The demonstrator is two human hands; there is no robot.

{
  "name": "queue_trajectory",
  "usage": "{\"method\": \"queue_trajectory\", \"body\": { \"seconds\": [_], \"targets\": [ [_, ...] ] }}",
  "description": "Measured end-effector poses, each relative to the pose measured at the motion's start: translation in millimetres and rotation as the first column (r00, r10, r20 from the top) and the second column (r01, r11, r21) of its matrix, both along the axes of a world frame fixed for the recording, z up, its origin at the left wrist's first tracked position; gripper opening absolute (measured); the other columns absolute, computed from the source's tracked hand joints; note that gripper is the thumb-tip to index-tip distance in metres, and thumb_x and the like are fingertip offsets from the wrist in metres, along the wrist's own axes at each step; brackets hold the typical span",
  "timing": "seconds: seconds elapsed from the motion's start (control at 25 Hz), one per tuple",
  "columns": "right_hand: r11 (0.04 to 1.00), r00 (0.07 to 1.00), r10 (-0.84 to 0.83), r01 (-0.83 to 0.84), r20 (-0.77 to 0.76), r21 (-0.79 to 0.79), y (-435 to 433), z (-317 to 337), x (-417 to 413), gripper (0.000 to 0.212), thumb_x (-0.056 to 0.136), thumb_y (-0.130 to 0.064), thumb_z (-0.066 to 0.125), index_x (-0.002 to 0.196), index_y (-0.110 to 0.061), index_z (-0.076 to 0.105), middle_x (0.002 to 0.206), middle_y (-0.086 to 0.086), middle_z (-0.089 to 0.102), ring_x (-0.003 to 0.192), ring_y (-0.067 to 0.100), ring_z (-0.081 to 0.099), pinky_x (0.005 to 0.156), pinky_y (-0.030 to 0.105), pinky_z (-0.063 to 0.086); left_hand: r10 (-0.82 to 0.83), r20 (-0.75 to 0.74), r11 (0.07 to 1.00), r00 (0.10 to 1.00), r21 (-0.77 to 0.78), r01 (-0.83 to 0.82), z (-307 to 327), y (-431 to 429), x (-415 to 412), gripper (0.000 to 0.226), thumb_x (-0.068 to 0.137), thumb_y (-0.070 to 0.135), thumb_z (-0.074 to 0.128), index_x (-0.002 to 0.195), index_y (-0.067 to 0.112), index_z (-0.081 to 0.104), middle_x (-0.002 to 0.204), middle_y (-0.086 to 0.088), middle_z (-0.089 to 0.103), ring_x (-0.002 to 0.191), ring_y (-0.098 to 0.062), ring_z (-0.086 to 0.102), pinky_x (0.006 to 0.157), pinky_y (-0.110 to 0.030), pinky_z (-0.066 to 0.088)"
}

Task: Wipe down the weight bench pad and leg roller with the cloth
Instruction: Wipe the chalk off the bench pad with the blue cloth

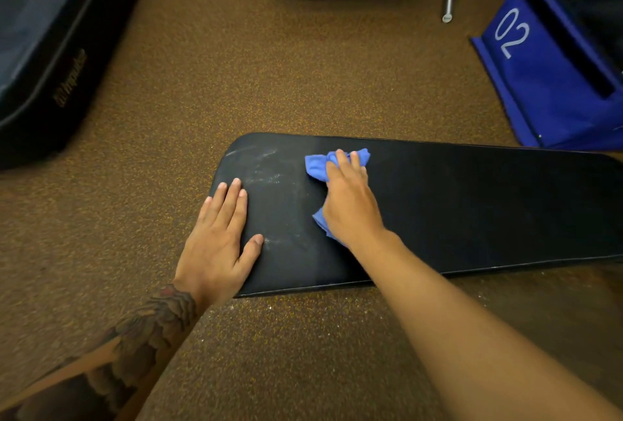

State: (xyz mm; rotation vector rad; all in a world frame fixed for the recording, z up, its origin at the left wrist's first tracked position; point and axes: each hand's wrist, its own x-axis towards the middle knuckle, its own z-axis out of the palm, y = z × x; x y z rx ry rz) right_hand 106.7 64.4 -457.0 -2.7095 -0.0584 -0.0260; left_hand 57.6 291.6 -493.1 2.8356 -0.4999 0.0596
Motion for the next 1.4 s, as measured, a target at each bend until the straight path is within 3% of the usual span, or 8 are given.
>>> {"method": "queue_trajectory", "body": {
  "seconds": [0.28,0.56,0.72,0.8,0.88,1.0,1.16,1.4],
  "targets": [
    [0.970,0.973,0.225,-0.229,0.055,0.086,27,-5,-124,0.066,0.073,0.009,0.054,0.138,0.004,0.038,0.150,0.020,0.029,0.141,0.037,0.014,0.112,0.050,0.025,0.006,-0.009,1.000,1.000,0.006,-0.006,0,-1,0,0.076,0.096,0.050,0.029,0.154,0.002,0.020,0.164,-0.010,0.010,0.152,-0.024,0.002,0.123,-0.035,-0.001],
    [0.998,0.993,0.066,-0.064,0.101,-0.023,1,-13,-82,0.060,0.067,0.011,0.061,0.126,0.009,0.050,0.138,0.025,0.044,0.133,0.046,0.031,0.104,0.055,0.036,0.012,0.010,1.000,1.000,-0.013,-0.011,1,0,-1,0.076,0.095,0.050,0.029,0.154,0.003,0.020,0.164,-0.009,0.009,0.152,-0.023,0.001,0.122,-0.031,-0.005],
    [1.000,1.000,0.004,-0.003,0.024,-0.010,24,5,-36,0.060,0.081,0.005,0.050,0.139,0.002,0.033,0.152,0.019,0.023,0.143,0.036,0.007,0.117,0.043,0.012,0.013,0.019,1.000,1.000,-0.019,-0.013,-1,-1,-1,0.076,0.095,0.051,0.028,0.155,0.003,0.018,0.164,-0.008,0.008,0.152,-0.022,0.000,0.121,-0.030,-0.007],
    [0.998,0.998,0.056,-0.056,0.009,0.001,35,8,-42,0.074,0.078,-0.008,0.066,0.141,0.001,0.028,0.154,0.017,0.018,0.144,0.034,0.002,0.118,0.042,0.004,0.013,0.019,1.000,1.000,-0.020,-0.012,-1,-1,0,0.076,0.095,0.051,0.028,0.155,0.003,0.018,0.164,-0.008,0.008,0.152,-0.022,0.000,0.121,-0.029,-0.007],
    [0.991,0.991,0.136,-0.136,-0.011,0.009,41,4,-69,0.085,0.069,-0.012,0.077,0.140,0.003,0.031,0.152,0.020,0.023,0.143,0.037,0.007,0.117,0.045,0.010,0.010,0.015,1.000,1.000,-0.017,-0.010,-1,-1,0,0.077,0.095,0.050,0.029,0.154,0.003,0.019,0.164,-0.008,0.008,0.152,-0.021,0.000,0.122,-0.030,-0.006],
    [0.983,0.983,0.181,-0.180,0.036,-0.023,29,-8,-101,0.063,0.070,0.005,0.068,0.129,0.005,0.048,0.141,0.024,0.042,0.136,0.042,0.029,0.107,0.052,0.033,0.015,0.005,1.000,1.000,-0.014,-0.015,1,-1,0,0.077,0.095,0.050,0.031,0.155,0.003,0.019,0.164,-0.007,0.008,0.152,-0.020,-0.001,0.122,-0.031,-0.004],
    [0.991,0.992,0.102,-0.095,0.069,-0.098,15,-13,-77,0.061,0.064,0.007,0.070,0.123,0.007,0.053,0.135,0.024,0.048,0.131,0.044,0.037,0.102,0.052,0.038,0.008,0.002,1.000,1.000,-0.020,-0.008,1,0,0,0.076,0.095,0.049,0.033,0.154,0.004,0.021,0.164,-0.008,0.010,0.152,-0.021,0.000,0.122,-0.033,-0.003],
    [0.995,0.998,-0.053,0.056,0.035,-0.084,20,6,37,0.061,0.083,-0.002,0.052,0.140,0.002,0.030,0.153,0.016,0.020,0.142,0.034,0.007,0.116,0.041,0.010,0.003,0.003,1.000,1.000,-0.024,-0.003,2,0,0,0.075,0.095,0.049,0.033,0.155,0.005,0.020,0.165,-0.008,0.009,0.152,-0.022,0.000,0.122,-0.034,-0.003]
  ]
}}
